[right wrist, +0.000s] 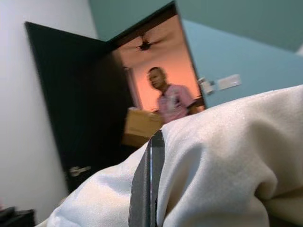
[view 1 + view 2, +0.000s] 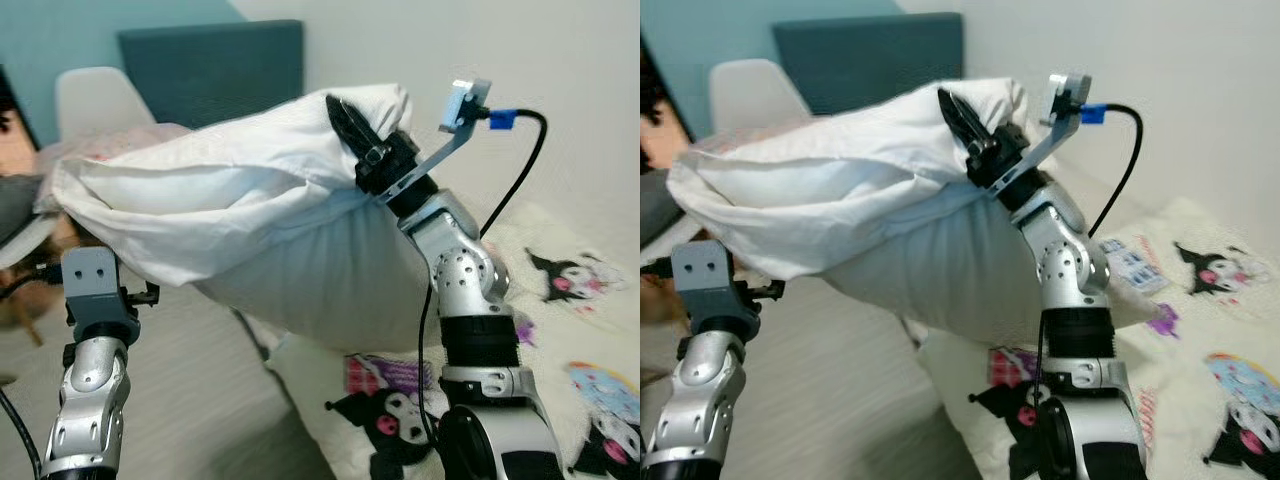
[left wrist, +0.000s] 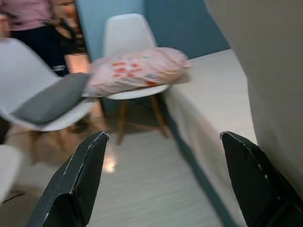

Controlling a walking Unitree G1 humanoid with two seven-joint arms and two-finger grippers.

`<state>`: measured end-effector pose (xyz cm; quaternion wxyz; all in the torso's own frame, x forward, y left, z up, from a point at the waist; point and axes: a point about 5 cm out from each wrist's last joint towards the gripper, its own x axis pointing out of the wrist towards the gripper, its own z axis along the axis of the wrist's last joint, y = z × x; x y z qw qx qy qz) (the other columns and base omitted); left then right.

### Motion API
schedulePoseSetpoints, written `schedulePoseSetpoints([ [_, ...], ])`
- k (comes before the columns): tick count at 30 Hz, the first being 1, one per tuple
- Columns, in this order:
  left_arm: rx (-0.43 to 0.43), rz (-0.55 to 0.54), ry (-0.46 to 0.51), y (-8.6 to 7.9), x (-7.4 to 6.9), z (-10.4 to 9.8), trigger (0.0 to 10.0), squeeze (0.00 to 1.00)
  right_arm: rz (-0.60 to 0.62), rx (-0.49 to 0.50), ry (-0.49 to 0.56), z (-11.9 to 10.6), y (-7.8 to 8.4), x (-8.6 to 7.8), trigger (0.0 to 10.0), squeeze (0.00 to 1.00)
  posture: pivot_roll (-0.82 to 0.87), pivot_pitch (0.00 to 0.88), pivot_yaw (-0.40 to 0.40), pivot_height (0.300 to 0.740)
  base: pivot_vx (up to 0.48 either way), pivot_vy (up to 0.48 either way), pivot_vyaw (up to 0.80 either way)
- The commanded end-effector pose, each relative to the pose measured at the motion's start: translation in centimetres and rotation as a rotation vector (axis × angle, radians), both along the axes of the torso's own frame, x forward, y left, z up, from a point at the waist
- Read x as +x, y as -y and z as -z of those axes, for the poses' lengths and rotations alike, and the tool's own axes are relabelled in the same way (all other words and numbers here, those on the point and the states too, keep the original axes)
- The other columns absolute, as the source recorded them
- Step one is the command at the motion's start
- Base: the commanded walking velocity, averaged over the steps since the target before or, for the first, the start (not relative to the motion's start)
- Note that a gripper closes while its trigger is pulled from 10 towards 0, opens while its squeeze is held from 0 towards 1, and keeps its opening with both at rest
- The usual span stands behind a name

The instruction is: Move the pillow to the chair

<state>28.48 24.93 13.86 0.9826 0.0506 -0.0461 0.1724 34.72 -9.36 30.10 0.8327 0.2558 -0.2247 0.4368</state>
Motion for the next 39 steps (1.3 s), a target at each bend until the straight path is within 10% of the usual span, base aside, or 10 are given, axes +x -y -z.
schedulePoseSetpoints([
  [1,0.012,-0.004,0.001,0.1,0.1,0.0,10.0,0.0,-0.029,0.028,0.085,-1.7,-0.2,-0.7,0.0,0.0,0.01,0.0,-0.084,0.74,0.0,0.0,0.8],
  [28,0.04,0.033,0.021,0.5,-0.2,-1.1,10.0,0.0,0.026,-0.078,-0.07,2.5,-0.5,0.5,0.0,0.0,0.03,0.0,-0.089,0.74,0.01,0.0,0.78],
  [30,0.04,0.041,0.028,0.7,-0.1,-1.2,10.0,0.0,0.048,-0.163,-0.082,3.4,-0.9,0.7,3.5,0.0,0.03,0.0,-0.089,0.74,0.298,0.0,0.0],
  [31,0.039,0.044,0.032,0.7,-0.1,-1.3,10.0,0.0,0.056,-0.191,-0.085,3.6,-1.1,0.7,3.5,0.0,0.03,0.0,-0.089,0.74,0.3,0.0,0.0],
  [32,0.039,0.045,0.035,0.8,-0.1,-1.4,10.0,0.0,0.062,-0.198,-0.095,3.8,-1.2,0.8,10.0,0.0,0.03,0.0,-0.091,0.74,0.322,0.0,0.0],
  [39,0.039,0.048,0.05,1.0,0.0,-1.9,10.0,0.0,0.082,-0.192,-0.13,4.2,-1.2,1.1,10.0,0.0,0.03,0.0,-0.093,0.74,0.346,0.0,0.0],
])
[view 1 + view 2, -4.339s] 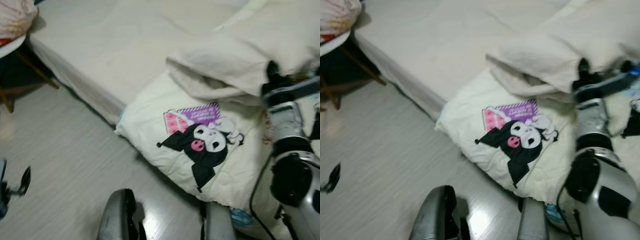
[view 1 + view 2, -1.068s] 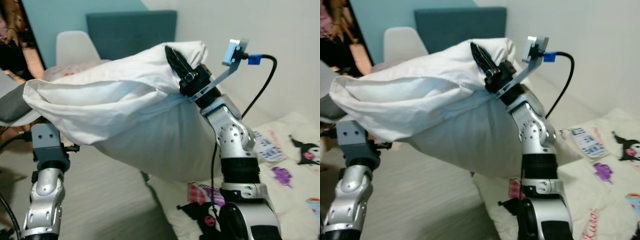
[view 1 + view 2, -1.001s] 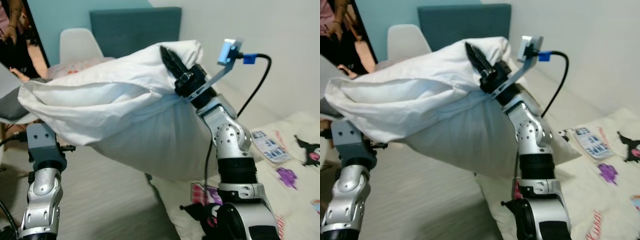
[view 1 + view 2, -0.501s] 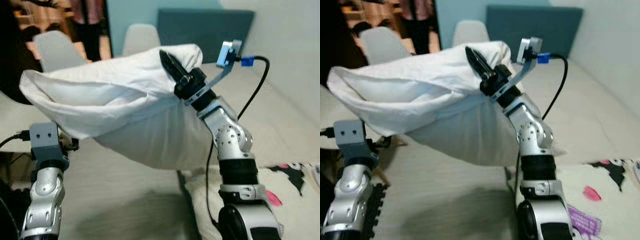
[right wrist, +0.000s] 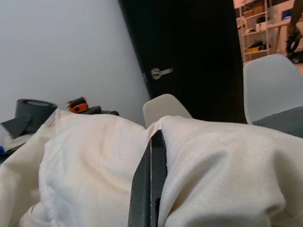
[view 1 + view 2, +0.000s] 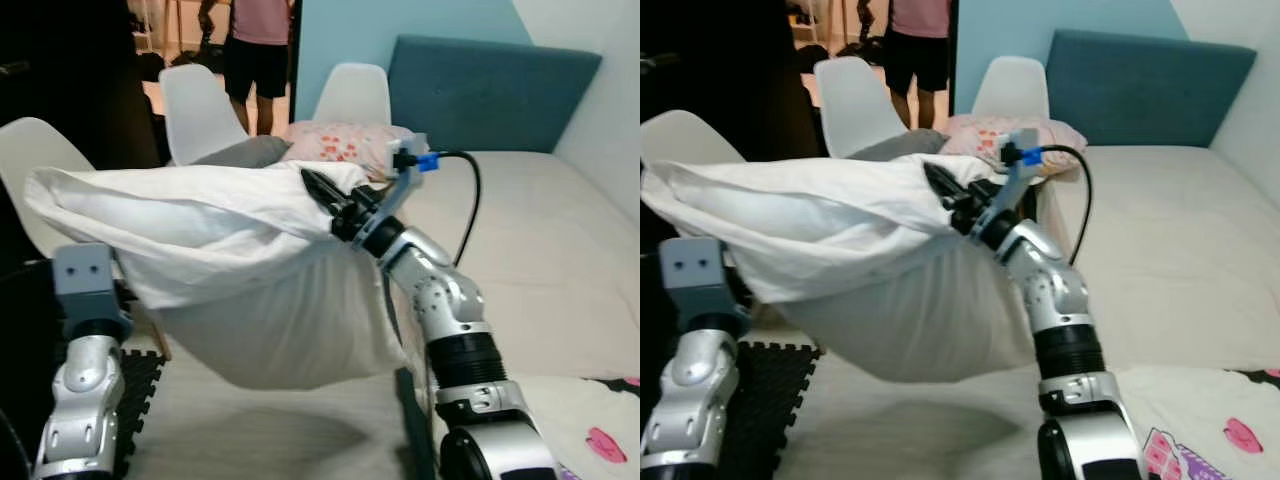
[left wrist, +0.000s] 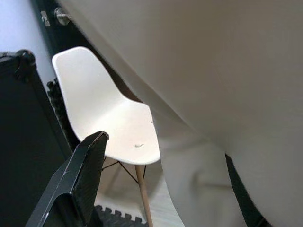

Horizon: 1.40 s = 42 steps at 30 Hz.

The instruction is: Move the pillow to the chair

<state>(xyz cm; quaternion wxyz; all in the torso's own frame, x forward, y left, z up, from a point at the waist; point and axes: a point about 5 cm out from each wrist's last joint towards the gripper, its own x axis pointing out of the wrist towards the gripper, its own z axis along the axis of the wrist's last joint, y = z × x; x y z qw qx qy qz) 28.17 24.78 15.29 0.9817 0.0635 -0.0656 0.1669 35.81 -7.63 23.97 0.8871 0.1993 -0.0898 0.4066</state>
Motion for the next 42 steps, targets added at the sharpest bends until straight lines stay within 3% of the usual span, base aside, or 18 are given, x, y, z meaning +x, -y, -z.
schedulePoseSetpoints([
  [1,0.007,0.038,0.019,0.8,0.2,-0.7,10.0,0.0,0.041,0.034,0.074,-1.7,0.7,0.2,10.0,0.0,0.03,0.0,-0.095,0.74,0.48,0.0,0.0],
  [5,0.007,0.039,0.02,0.8,0.1,-0.7,10.0,0.0,0.053,0.032,0.065,-1.5,0.8,0.3,10.0,0.0,0.03,0.0,-0.096,0.74,0.48,0.0,0.0],
  [13,0.011,0.043,0.017,1.0,-0.6,-0.7,10.0,0.0,0.084,-0.018,-0.006,1.2,0.6,0.3,10.0,0.0,0.04,0.0,-0.106,0.74,0.48,0.0,0.0],
  [30,0.012,0.051,-0.012,1.3,-0.6,-0.2,10.0,0.0,0.131,-0.05,-0.062,3.3,1.3,0.3,10.0,0.0,0.04,0.0,-0.106,0.74,0.48,0.0,0.0],
  [42,0.01,0.048,-0.025,1.2,-0.8,0.1,10.0,0.0,0.048,-0.04,-0.048,3.1,0.0,-0.4,10.0,0.0,0.04,0.0,-0.105,0.74,0.48,0.0,0.78],
])
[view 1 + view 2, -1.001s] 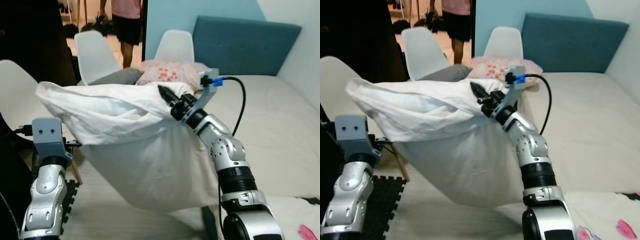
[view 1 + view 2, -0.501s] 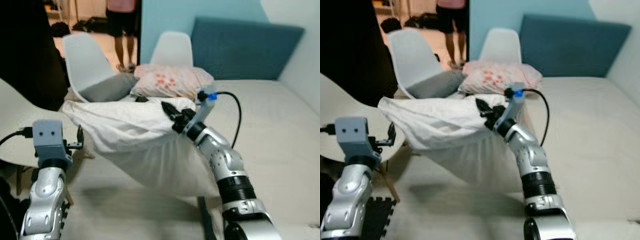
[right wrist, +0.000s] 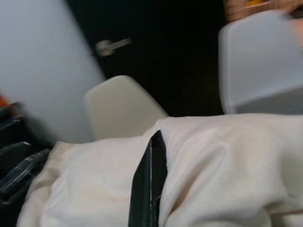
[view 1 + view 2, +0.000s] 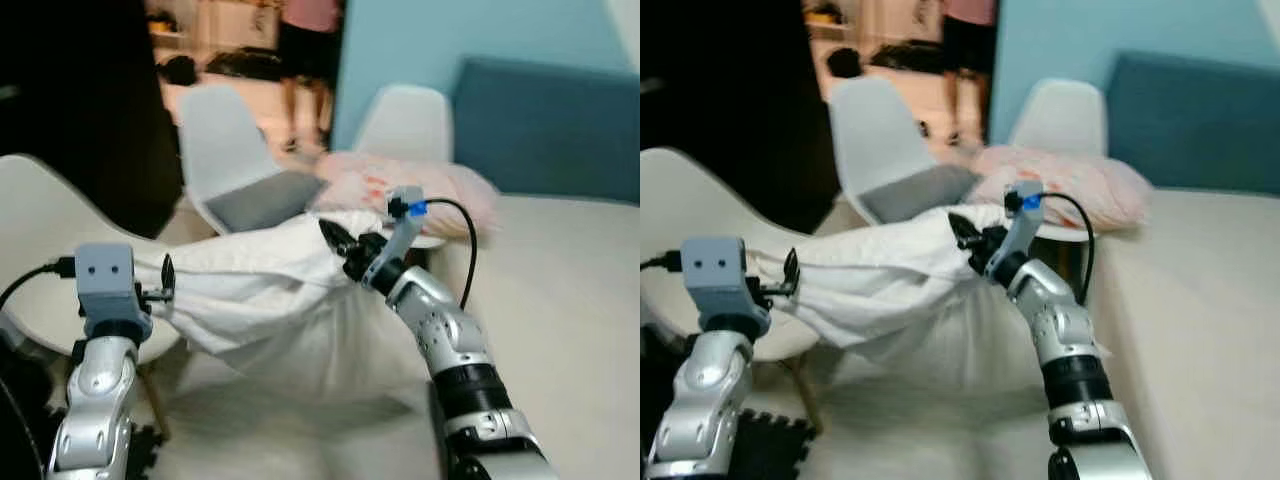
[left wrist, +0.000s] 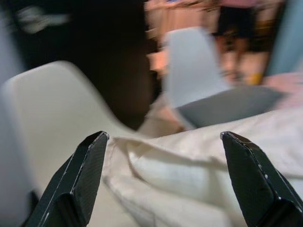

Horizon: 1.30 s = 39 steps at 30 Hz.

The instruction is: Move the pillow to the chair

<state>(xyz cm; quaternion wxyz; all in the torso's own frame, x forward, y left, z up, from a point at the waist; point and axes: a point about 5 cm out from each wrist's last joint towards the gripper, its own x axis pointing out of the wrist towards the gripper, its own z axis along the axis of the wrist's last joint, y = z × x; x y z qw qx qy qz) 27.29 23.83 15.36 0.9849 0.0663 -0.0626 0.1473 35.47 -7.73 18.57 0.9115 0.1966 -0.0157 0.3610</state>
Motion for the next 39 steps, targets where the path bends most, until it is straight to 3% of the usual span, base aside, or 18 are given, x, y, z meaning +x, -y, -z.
schedulePoseSetpoints([
  [1,0.004,0.007,-0.014,0.1,0.1,0.1,10.0,0.0,-0.017,0.029,0.108,-2.5,-0.1,0.0,10.0,0.0,0.04,0.0,-0.102,0.74,0.48,0.0,0.8],
  [12,0.002,0.02,-0.003,0.0,0.2,-0.2,10.0,0.0,0.101,0.067,0.09,-2.9,1.0,1.1,10.0,0.0,0.04,0.0,-0.1,0.74,0.48,0.0,0.22],
  [36,-0.002,0.038,-0.007,0.8,0.2,-0.1,10.0,0.0,0.1,0.1,0.105,-3.6,1.1,1.3,10.0,0.0,0.04,0.0,-0.1,0.74,0.48,0.0,0.0],
  [39,-0.006,0.036,-0.008,0.8,0.2,-0.1,10.0,0.0,0.083,0.103,0.118,-3.9,1.0,1.2,10.0,0.0,0.04,0.0,-0.101,0.74,0.404,0.0,0.8],
])
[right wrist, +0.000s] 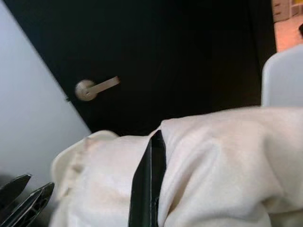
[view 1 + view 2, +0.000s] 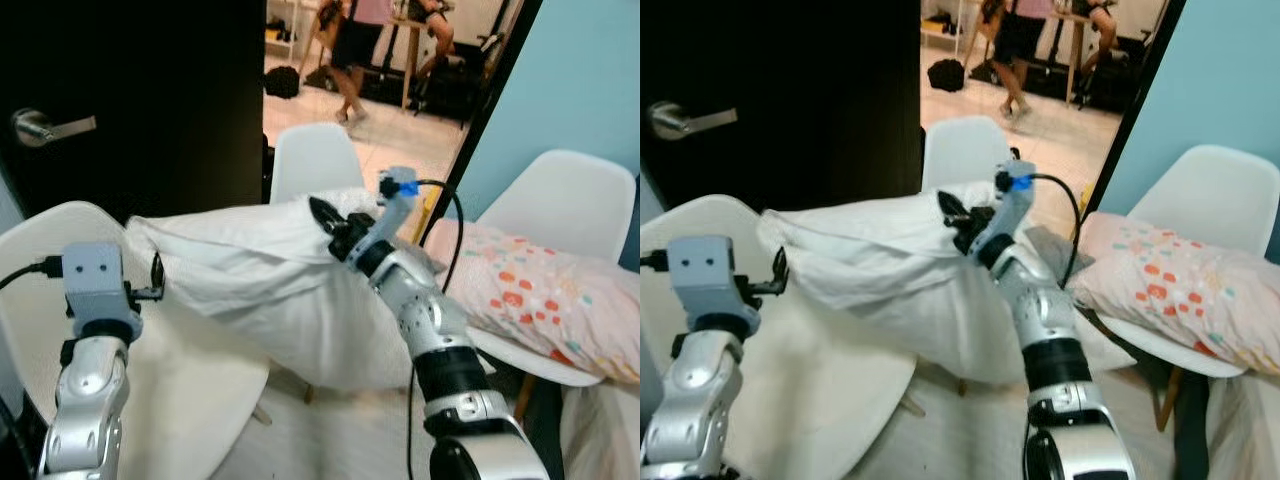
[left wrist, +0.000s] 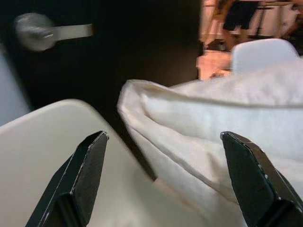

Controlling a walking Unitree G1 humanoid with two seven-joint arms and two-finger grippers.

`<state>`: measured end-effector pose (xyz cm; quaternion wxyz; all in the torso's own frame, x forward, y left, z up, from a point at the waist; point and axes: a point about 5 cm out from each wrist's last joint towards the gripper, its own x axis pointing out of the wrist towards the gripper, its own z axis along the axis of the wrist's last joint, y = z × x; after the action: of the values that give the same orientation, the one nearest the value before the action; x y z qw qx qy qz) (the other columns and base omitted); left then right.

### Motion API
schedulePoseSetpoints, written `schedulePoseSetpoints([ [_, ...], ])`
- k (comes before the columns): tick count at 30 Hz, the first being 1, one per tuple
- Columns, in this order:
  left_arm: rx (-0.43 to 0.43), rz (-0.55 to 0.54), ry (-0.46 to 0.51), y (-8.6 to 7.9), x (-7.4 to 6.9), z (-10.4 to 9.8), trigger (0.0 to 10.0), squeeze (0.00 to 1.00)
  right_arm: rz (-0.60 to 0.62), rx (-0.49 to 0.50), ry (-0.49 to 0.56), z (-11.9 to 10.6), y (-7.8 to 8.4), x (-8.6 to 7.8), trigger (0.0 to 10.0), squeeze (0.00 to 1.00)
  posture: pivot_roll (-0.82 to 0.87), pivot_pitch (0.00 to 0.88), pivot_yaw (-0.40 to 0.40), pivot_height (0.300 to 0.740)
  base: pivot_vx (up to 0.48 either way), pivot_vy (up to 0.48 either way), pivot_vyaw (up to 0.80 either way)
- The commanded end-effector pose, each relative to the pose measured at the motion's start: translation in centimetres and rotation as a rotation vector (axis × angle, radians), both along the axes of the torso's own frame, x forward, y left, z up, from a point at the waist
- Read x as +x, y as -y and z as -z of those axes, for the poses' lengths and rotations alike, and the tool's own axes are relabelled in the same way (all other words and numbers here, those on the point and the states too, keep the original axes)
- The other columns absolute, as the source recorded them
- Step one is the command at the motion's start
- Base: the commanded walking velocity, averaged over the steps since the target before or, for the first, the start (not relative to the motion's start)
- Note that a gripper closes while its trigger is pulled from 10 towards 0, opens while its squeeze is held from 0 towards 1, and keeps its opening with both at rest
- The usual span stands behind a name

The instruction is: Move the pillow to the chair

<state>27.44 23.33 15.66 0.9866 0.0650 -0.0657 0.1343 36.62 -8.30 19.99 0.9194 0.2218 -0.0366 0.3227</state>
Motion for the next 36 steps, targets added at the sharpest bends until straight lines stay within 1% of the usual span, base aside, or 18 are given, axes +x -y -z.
schedulePoseSetpoints([
  [1,-0.015,0.012,-0.015,0.4,0.1,0.2,10.0,0.0,-0.022,0.058,0.143,-3.1,0.3,-0.2,10.0,0.0,0.04,0.0,-0.101,0.74,0.0,0.0,0.8],
  [2,-0.014,0.013,-0.019,0.4,0.2,0.3,10.0,0.0,-0.043,0.093,0.168,-3.9,0.3,-0.3,10.0,0.0,0.05,0.0,-0.101,0.74,0.0,0.0,0.8],
  [3,-0.014,0.013,-0.019,0.4,0.2,0.3,10.0,0.0,-0.043,0.093,0.168,-3.9,0.3,-0.3,10.0,0.0,0.05,0.0,-0.101,0.74,0.0,0.0,0.8],
  [4,-0.011,0.013,-0.022,0.4,0.3,0.3,10.0,0.0,-0.065,0.133,0.195,-4.8,0.3,-0.5,10.0,0.0,0.05,0.0,-0.101,0.74,0.0,0.0,0.8],
  [6,-0.01,0.013,-0.023,0.5,0.3,0.3,10.0,0.0,-0.069,0.14,0.2,-4.9,0.3,-0.5,10.0,0.0,0.05,0.0,-0.101,0.74,0.0,0.0,0.8],
  [8,-0.006,0.014,-0.022,0.5,0.3,0.2,10.0,0.0,-0.142,0.219,0.269,-7.1,0.2,-1.2,10.0,0.0,0.05,0.0,-0.101,0.74,0.0,0.0,0.8],
  [9,-0.005,0.014,-0.022,0.5,0.4,0.2,10.0,0.0,-0.165,0.24,0.289,-7.8,0.2,-1.4,10.0,0.0,0.05,0.0,-0.101,0.74,0.0,0.0,0.8],
  [10,-0.003,0.014,-0.021,0.5,0.4,0.2,10.0,0.0,-0.21,0.264,0.323,-8.9,-0.2,-1.9,10.0,0.0,0.04,0.0,-0.101,0.74,0.0,0.0,0.8],
  [11,-0.003,0.014,-0.021,0.5,0.4,0.2,10.0,0.0,-0.21,0.264,0.323,-8.9,-0.2,-1.9,10.0,0.0,0.04,0.0,-0.101,0.74,0.0,0.0,0.8],
  [14,0.002,0.014,-0.02,0.7,0.4,0.2,10.0,0.0,-0.279,0.286,0.374,-10.5,-0.9,-2.8,10.0,0.0,0.04,0.0,-0.103,0.74,0.0,0.0,0.8],
  [23,0.009,0.03,-0.029,1.4,0.3,0.5,10.0,0.0,-0.283,0.295,0.38,-11.0,-0.8,-2.9,10.0,0.0,0.05,0.0,-0.105,0.74,0.0,0.0,0.8],
  [31,0.006,0.064,-0.036,1.9,0.3,0.7,10.0,0.0,-0.289,0.281,0.35,-10.6,-1.1,-3.0,10.0,0.0,0.05,0.0,-0.109,0.74,0.0,0.0,0.8],
  [34,-0.001,0.079,-0.045,2.1,0.3,0.8,10.0,0.0,-0.245,0.241,0.302,-9.8,-1.2,-2.3,10.0,0.0,0.05,0.0,-0.109,0.74,0.0,0.0,0.8],
  [36,0.012,0.085,-0.055,2.2,0.3,0.9,10.0,0.0,-0.211,0.216,0.269,-9.3,-1.3,-1.8,10.0,0.0,0.05,0.0,-0.109,0.74,0.0,-0.396,0.4],
])
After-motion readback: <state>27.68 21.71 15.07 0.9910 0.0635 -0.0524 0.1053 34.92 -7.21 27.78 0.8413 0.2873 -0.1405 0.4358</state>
